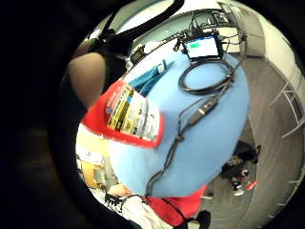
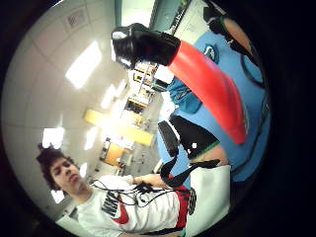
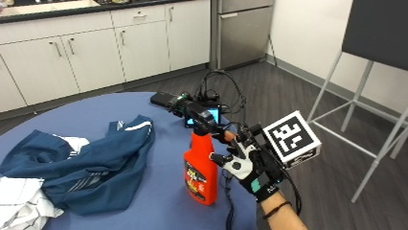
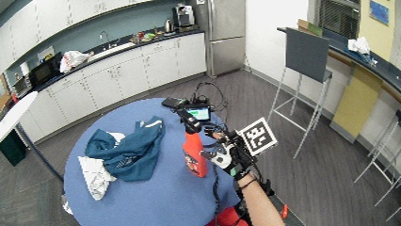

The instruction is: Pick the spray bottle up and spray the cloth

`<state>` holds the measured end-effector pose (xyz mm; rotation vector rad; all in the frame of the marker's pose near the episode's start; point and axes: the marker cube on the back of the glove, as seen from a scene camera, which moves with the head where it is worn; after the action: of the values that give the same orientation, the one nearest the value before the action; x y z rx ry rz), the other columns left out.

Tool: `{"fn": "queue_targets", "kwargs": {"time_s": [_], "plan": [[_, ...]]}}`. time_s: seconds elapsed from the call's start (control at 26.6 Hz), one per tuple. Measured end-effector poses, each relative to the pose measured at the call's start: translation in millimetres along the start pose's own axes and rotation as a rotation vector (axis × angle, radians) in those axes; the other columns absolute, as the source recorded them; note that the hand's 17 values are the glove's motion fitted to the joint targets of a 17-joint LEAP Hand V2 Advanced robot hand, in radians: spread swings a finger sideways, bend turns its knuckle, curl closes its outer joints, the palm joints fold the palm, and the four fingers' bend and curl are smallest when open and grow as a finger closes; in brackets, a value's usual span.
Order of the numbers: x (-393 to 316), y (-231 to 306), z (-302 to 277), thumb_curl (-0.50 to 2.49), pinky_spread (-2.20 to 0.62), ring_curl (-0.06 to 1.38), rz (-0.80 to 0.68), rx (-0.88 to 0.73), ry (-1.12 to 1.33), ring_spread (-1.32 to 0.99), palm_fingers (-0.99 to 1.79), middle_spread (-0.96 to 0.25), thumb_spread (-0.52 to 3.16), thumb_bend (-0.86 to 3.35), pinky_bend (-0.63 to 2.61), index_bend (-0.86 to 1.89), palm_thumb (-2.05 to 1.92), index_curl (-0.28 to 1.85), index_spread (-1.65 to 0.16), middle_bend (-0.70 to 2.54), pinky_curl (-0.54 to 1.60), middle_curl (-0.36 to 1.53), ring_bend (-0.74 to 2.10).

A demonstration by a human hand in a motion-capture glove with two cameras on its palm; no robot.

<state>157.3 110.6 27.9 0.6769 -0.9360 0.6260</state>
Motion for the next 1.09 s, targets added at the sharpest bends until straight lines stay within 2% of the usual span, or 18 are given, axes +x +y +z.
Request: {"fn": "queue_targets", "kwargs": {"time_s": [0.38, 0.56, 0.79, 0.94, 1.09], "plan": [[42, 3, 33, 0.31, 0.17, 0.32, 0.051, -0.010, -0.316, -0.01, 0.78, -0.05, 1.05, 0.01, 0.45, 0.03, 0.62, 0.20, -0.31, 0.30, 0.29, 0.38, 0.33], [51, 16, 28, 0.36, 0.16, 0.33, 0.074, 0.127, -0.389, -0.03, 0.90, -0.07, 1.05, 0.06, 0.40, 0.11, 0.77, 0.20, -0.28, 0.39, 0.28, 0.40, 0.35], [62, 24, 2, 0.43, 0.13, 0.35, 0.045, 0.299, -0.259, -0.07, 1.05, -0.10, 0.96, 0.11, 0.37, 0.10, 0.94, 0.22, -0.26, 0.40, 0.28, 0.42, 0.41], [55, 10, -21, 0.47, 0.12, 0.37, 0.052, 0.242, -0.175, -0.09, 1.08, -0.11, 0.89, 0.09, 0.40, 0.08, 0.98, 0.22, -0.24, 0.41, 0.29, 0.44, 0.44], [3, -41, -42, 0.49, 0.12, 0.39, 0.041, 0.043, -0.082, -0.10, 1.11, -0.11, 0.83, 0.07, 0.42, 0.06, 0.99, 0.21, -0.24, 0.42, 0.31, 0.45, 0.47]]}}
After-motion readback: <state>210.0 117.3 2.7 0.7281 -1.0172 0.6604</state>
